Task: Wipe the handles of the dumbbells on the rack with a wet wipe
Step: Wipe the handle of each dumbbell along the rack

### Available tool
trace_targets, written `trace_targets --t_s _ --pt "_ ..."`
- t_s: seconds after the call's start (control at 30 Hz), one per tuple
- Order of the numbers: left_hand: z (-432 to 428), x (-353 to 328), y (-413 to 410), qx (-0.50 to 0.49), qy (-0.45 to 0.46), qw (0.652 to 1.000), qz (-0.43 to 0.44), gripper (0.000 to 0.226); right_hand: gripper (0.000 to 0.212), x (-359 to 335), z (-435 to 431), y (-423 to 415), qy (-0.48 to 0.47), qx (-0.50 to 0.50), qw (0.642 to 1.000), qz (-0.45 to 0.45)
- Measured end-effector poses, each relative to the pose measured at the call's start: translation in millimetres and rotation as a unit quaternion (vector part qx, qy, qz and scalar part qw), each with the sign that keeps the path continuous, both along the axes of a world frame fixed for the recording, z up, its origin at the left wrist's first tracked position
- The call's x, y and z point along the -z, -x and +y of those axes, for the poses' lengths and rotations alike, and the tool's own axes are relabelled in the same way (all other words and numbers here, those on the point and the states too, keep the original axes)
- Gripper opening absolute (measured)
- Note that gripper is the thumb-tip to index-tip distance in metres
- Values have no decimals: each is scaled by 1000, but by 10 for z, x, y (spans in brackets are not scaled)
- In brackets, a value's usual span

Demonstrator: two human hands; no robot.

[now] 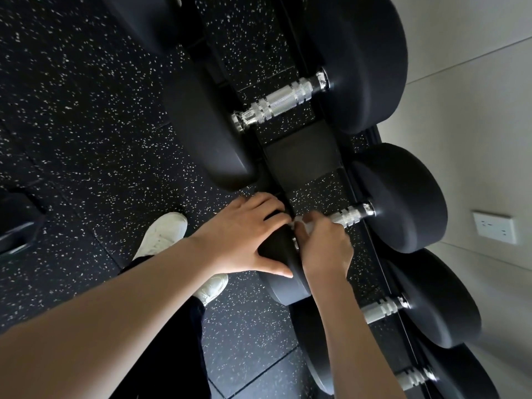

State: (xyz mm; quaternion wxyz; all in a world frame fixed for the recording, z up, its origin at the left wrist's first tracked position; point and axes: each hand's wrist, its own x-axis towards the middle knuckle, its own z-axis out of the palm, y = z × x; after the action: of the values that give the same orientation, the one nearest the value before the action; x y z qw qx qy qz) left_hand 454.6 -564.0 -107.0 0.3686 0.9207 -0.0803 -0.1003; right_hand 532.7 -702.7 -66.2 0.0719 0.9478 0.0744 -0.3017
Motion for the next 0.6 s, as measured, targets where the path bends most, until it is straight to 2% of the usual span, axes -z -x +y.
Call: trace_targets --t_s 0.27,0.6 --pt "0 14 4 2 -4 1000 10 86 26 -68 -119 -232 -8 -6 998 -55" --pt "-18 15 14 -20 -7 999 -24 84 24 -62 -195 -517 -16 55 989 -135"
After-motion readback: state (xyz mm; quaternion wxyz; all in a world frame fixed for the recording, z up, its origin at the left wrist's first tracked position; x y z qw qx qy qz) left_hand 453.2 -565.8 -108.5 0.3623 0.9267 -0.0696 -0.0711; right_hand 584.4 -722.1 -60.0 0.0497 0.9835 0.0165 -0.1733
